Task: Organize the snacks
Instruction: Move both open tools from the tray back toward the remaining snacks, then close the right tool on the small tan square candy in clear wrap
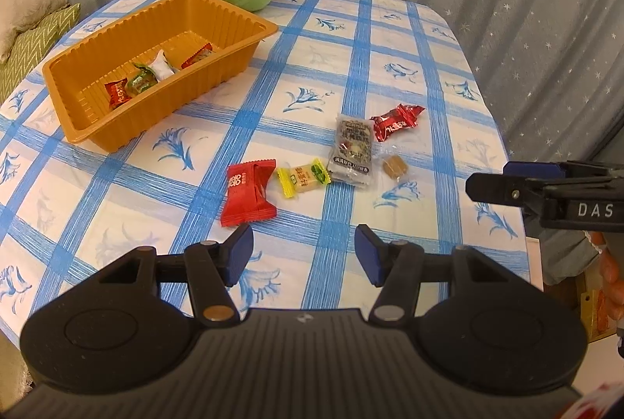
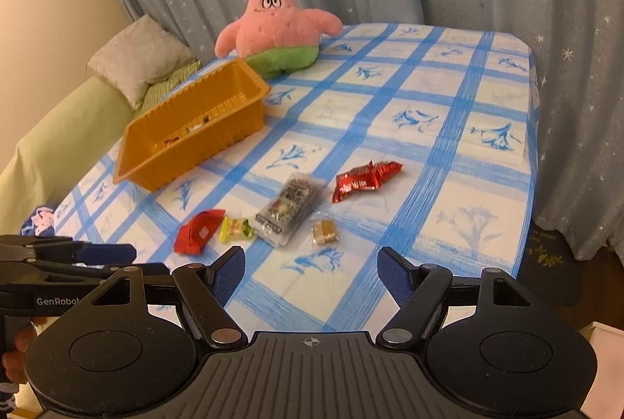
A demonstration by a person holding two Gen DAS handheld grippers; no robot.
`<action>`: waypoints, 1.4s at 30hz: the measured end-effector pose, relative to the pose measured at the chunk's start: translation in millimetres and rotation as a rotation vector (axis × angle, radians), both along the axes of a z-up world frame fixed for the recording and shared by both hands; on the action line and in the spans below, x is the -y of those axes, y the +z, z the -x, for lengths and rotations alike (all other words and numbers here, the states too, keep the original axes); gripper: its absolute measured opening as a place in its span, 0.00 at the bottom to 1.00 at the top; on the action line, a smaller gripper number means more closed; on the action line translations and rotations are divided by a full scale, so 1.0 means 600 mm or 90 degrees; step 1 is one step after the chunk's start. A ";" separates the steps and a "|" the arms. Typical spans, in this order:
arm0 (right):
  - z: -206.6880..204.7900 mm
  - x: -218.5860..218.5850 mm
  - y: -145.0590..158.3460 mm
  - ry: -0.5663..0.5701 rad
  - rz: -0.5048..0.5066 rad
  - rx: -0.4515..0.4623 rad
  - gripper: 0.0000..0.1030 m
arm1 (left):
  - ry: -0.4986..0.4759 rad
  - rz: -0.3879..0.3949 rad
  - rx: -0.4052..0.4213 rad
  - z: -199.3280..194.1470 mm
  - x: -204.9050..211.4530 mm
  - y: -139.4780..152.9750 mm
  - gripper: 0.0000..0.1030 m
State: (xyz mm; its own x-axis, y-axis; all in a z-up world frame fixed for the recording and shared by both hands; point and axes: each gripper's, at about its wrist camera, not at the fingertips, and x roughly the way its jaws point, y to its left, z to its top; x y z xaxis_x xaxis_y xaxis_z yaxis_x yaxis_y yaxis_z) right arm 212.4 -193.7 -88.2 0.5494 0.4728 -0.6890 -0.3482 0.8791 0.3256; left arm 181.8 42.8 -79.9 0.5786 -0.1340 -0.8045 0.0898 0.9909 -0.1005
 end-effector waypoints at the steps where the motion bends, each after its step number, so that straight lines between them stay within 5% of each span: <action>1: 0.000 0.000 -0.003 0.001 0.001 -0.003 0.73 | -0.001 0.000 0.000 -0.001 0.001 -0.001 0.53; 22: -0.048 -0.035 -0.066 0.007 0.063 -0.013 0.72 | 0.005 -0.024 -0.017 -0.050 -0.013 -0.036 0.53; 42: -0.106 -0.082 -0.098 0.019 0.093 -0.005 0.39 | 0.017 -0.039 -0.022 -0.080 -0.038 -0.051 0.52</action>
